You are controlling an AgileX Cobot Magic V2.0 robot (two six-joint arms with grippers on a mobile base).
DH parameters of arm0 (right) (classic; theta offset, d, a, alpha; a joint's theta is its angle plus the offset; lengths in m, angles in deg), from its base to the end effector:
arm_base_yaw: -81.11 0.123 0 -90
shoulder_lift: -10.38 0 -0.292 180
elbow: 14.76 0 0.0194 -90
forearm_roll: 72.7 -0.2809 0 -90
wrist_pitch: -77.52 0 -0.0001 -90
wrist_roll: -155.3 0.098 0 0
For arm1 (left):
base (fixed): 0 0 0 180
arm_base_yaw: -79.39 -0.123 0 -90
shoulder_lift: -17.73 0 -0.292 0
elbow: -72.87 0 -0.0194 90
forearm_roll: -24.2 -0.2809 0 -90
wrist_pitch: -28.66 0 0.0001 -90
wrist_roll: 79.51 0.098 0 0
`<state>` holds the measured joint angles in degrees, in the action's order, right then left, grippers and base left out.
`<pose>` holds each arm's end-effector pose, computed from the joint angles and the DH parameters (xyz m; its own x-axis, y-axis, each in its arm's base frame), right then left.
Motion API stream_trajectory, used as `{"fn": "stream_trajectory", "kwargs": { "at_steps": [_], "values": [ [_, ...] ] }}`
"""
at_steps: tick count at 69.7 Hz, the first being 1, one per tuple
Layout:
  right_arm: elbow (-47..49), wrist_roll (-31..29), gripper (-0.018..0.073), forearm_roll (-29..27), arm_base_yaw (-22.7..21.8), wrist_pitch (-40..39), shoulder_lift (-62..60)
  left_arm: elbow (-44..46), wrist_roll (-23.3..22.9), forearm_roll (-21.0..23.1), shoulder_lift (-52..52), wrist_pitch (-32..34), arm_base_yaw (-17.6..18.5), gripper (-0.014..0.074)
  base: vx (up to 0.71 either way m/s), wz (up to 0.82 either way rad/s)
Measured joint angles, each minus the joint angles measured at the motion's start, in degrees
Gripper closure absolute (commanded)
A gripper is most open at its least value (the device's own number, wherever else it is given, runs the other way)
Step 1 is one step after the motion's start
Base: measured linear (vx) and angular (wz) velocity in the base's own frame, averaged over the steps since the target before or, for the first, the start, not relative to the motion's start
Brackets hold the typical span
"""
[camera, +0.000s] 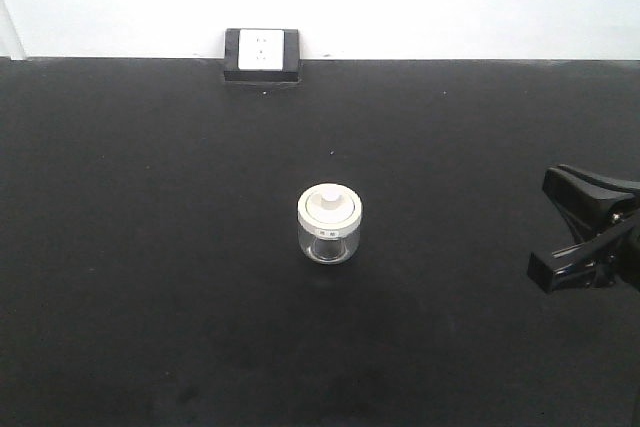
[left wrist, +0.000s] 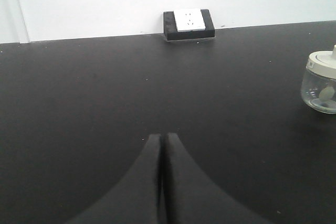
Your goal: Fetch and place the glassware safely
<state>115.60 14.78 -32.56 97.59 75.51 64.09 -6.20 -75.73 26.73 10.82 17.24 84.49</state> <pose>0.1920 0.0590 0.2922 -0.1929 -0.0688 -0.9788 -0.3070 0.9517 -0.0063 0.0857 -0.0085 0.1845 -0.1259 0.0340 -0.9915 0.1004 0.9947 0.0214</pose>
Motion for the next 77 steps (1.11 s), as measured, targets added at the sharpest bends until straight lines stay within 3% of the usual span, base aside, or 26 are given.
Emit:
{"fn": "stream_trajectory", "kwargs": {
  "at_steps": [6, 13, 20, 26, 36, 60, 77],
  "values": [
    [0.0, -9.4, 0.0563, -9.7, 0.0, 2.0, 0.0, 0.0, 0.0, 0.0, 0.0, 0.0, 0.0, 0.0603, 0.0, 0.0],
    [0.0, -24.7, 0.0563, -22.2, 0.0, 4.1, 0.0, 0.0, 0.0, 0.0, 0.0, 0.0, 0.0, 0.0603, 0.0, 0.0],
    [-0.4, -36.2, 0.0563, -30.4, 0.0, 4.8, -0.9, 0.0, 0.0, 0.0, 0.0, 0.0, 0.0, 0.0603, 0.0, 0.0],
    [-1.8, -41.3, 0.0563, -34.3, 0.0, 4.7, -3.0, 0.0, 0.0, 0.0, 0.0, 0.0, 0.0, 0.0603, 0.0, 0.0],
    [-7.3, -42.2, 0.0563, -36.2, -1.2, 4.4, -8.9, 0.0, 0.0, 0.0, 0.0, 0.0, 0.0, 0.0603, 0.0, 0.0],
    [-18.1, -38.0, 0.0563, -36.9, -12.2, 4.3, -23.7, 0.0, 0.0, 0.0, 0.0, 0.0, 0.0, 0.0603, 0.0, 0.0],
    [-25.0, -38.1, 0.0563, -36.9, -13.8, 4.3, -32.6, 0.0, 0.0, 0.0, 0.0, 0.0, 0.0, 0.0603, 0.0, 0.0]
  ]
}}
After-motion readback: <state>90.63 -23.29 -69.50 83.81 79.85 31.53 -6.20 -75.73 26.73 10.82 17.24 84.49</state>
